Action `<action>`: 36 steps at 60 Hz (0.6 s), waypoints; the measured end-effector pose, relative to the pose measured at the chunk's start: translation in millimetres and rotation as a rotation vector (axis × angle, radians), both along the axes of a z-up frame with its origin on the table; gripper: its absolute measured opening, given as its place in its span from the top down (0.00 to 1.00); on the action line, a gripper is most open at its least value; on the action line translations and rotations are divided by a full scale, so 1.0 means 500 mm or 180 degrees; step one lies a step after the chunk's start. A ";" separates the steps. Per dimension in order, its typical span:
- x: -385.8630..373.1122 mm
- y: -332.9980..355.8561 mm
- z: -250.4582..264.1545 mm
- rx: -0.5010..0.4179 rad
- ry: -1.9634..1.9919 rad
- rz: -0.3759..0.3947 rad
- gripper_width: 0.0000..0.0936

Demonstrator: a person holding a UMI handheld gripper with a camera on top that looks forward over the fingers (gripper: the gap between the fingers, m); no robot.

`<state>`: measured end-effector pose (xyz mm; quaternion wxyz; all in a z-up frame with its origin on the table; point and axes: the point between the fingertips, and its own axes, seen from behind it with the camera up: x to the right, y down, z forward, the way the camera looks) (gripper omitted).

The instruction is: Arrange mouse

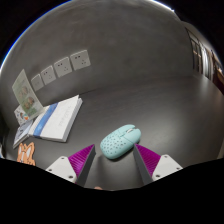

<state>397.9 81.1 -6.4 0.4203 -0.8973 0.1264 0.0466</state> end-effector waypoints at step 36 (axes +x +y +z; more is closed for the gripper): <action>-0.007 0.113 -0.024 -0.0091 -0.0341 0.0208 0.50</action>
